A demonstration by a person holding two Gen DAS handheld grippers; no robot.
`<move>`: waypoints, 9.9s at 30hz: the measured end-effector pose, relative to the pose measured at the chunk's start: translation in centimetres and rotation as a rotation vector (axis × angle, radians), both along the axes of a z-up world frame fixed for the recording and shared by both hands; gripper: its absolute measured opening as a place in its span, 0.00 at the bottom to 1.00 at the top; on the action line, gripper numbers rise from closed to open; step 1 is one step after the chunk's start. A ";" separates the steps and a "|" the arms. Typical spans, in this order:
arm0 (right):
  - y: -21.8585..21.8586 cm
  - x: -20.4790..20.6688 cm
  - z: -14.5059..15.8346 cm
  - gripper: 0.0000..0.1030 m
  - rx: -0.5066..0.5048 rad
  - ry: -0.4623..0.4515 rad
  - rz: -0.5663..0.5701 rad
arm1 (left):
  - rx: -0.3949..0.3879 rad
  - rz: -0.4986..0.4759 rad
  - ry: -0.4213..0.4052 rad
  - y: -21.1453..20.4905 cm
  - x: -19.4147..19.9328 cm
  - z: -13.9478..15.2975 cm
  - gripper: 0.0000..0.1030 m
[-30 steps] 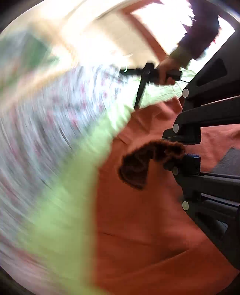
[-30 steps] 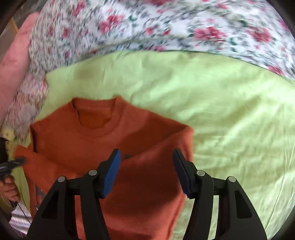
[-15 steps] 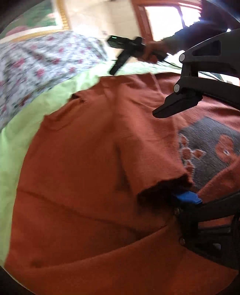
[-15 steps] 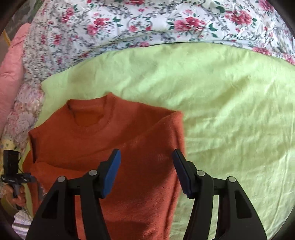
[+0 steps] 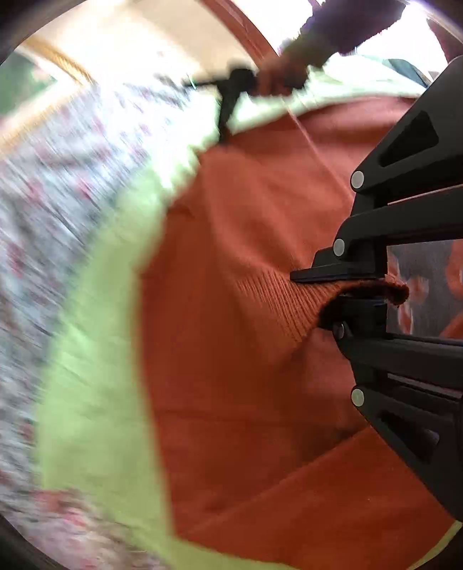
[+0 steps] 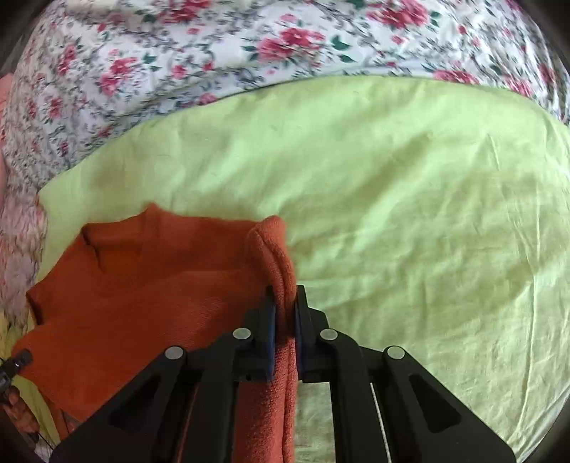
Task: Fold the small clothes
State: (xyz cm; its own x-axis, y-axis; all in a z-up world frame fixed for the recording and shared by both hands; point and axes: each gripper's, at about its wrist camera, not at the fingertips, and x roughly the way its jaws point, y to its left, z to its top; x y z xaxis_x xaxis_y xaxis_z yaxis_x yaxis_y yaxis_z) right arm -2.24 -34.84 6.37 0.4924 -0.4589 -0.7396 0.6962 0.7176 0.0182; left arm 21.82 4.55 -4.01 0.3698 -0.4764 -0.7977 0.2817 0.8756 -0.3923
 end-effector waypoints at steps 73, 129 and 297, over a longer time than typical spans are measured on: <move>20.3 -9.3 -3.2 0.45 0.217 -0.216 0.069 | -0.111 -0.249 -0.127 -13.4 -3.2 11.7 0.09; 7.5 -3.7 -2.3 0.04 0.137 -0.160 0.008 | 0.202 0.373 0.063 6.1 -0.8 -2.6 0.44; -3.9 2.9 2.9 0.33 -0.070 -0.179 0.026 | 0.024 0.251 -0.071 0.5 18.7 2.1 0.42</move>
State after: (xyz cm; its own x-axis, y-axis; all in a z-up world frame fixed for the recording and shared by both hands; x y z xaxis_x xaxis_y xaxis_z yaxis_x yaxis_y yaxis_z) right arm 0.67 -38.70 9.29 0.6255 -0.4915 -0.6059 0.6673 0.7394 0.0891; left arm 40.51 5.02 -1.93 0.5300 -0.3435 -0.7753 0.0802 0.9305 -0.3574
